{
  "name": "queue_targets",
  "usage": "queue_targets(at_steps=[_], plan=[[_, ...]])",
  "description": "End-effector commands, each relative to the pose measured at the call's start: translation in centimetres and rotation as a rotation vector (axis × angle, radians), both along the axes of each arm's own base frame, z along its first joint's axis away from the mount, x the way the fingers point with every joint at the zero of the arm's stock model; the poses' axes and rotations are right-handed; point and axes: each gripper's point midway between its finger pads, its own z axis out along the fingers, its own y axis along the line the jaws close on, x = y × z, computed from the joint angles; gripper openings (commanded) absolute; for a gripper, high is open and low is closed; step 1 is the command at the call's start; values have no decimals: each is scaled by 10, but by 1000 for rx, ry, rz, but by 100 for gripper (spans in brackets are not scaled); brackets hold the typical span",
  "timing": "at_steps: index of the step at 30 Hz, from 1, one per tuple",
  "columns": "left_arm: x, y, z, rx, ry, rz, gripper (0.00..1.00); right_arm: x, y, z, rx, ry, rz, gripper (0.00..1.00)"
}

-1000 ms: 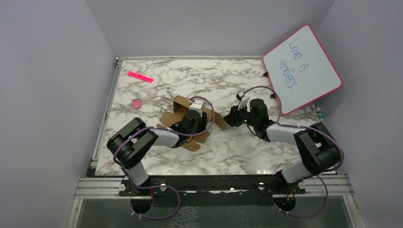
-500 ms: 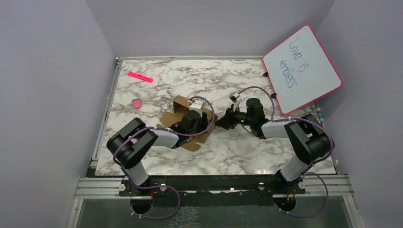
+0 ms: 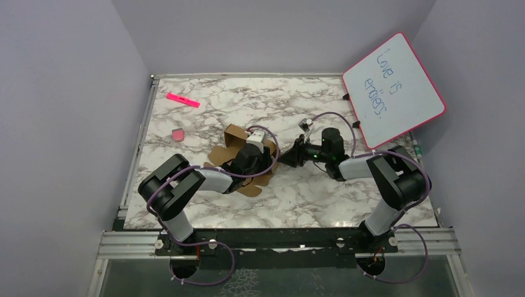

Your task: Fold the paper box

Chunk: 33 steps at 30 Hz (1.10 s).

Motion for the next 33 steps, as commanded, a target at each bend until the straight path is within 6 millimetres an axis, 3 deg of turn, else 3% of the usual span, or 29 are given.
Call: queue_targets(at_steps=[1,10,19,24,29,33], plan=[[-12,-2,0,-23,32,-34,50,-6,6,1,36,-46,51,38],[-15,0,22,-69,-2,-34,53,-5,10,-6,61,-53,58,39],[-23,13,46,-77,-16,-10,65,-3,8,-10,39,-58,49,41],[-36,47,37,-23,27,87,67,-1,8,-14,18,-68,48,41],[-46,87,16,-7,92,216,58,1,9,-15,14,-80,56,42],[-49,103,-1,21,146,264,54,3,11,-14,11,-97,64,42]])
